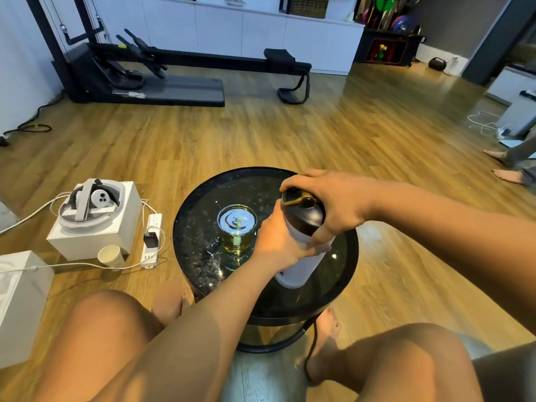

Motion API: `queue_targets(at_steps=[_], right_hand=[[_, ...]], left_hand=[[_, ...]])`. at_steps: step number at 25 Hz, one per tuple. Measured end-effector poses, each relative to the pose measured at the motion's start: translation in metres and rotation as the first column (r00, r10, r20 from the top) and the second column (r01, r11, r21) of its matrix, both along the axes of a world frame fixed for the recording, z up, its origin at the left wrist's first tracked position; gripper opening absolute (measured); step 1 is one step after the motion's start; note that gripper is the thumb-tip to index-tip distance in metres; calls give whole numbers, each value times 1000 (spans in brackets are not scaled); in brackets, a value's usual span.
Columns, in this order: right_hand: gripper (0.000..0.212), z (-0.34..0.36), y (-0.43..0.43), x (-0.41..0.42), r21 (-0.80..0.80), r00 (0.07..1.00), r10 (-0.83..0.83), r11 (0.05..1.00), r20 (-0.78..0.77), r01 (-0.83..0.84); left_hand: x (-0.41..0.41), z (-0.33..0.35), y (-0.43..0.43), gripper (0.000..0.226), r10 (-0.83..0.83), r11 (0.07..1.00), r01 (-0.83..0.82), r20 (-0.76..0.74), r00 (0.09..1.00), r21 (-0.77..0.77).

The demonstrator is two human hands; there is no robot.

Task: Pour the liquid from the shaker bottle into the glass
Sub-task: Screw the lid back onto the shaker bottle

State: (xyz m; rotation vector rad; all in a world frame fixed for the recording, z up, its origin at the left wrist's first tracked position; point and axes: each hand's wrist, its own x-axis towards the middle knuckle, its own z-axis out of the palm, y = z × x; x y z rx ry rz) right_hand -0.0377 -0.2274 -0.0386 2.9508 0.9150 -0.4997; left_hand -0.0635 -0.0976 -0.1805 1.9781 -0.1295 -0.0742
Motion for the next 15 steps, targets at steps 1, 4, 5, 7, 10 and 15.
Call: queue_targets(at_steps=[1,4,5,7,10,15], right_hand=[[104,-2,0,0,-22,1000,24,999,17,-24],[101,-3,4,5,-27,1000,26,999,-2,-26],[97,-1,5,6,-10,1000,-8,1000,-23,8],[94,-1,8,5,-4,996,-89,996,-14,89],[95,-13,15,-6,19,949,-303,953,88,303],[105,-3,24,-6,58,773,-627,771,-97,634]], left_hand=[[1,0,-1,124,-8,1000,8,2,1000,3],[4,-2,1,128,-12,1000,12,7,1000,-16],[4,-4,2,124,-12,999,12,3,1000,-33],[3,-6,2,112,-9,997,9,-5,1000,-77],[2,-10,-3,112,-1,985,-3,-23,1000,-174],[4,-7,-7,112,40,999,-40,20,999,-9]])
